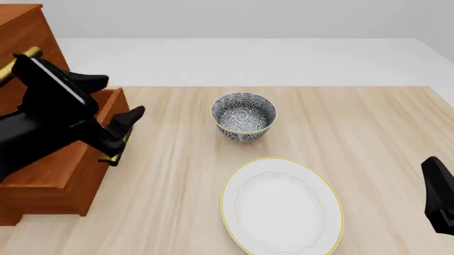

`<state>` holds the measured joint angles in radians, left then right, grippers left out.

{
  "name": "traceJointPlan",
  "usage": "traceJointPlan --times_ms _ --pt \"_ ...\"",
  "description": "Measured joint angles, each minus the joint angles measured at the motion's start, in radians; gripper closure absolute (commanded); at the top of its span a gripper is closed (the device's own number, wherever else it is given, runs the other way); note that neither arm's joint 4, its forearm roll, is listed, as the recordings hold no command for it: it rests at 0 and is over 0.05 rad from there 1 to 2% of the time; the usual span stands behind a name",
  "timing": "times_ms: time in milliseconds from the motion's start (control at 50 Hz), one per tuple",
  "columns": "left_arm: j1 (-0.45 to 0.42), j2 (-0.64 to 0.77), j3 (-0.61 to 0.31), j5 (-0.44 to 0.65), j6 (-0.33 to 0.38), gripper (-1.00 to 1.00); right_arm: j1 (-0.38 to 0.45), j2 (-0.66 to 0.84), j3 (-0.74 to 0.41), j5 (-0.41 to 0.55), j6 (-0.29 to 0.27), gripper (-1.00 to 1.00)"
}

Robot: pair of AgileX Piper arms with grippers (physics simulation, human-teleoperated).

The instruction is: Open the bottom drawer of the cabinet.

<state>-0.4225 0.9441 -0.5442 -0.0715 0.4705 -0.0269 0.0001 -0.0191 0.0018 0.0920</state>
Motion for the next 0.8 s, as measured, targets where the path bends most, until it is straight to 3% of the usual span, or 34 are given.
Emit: traceJointPlan --times_ms 160,320,560,800 --pt "0.045 -0.047 -0.072 0.149 -0.161 -1.00 0.006 0.000 -0.007 0.005 -0.001 -1.00" --pt "0.119 -0.076 -0.109 0.248 -0.273 -1.00 0.011 0.000 -0.008 0.006 -0.002 -1.00" --pt "0.216 -0.084 -0.124 0.323 -0.363 -1.00 0.018 0.000 -0.011 0.007 -0.003 -1.00" --pt "0.304 -0.028 -0.105 0.304 -0.409 -1.00 0.021 0.000 -0.008 0.006 -0.003 -1.00"
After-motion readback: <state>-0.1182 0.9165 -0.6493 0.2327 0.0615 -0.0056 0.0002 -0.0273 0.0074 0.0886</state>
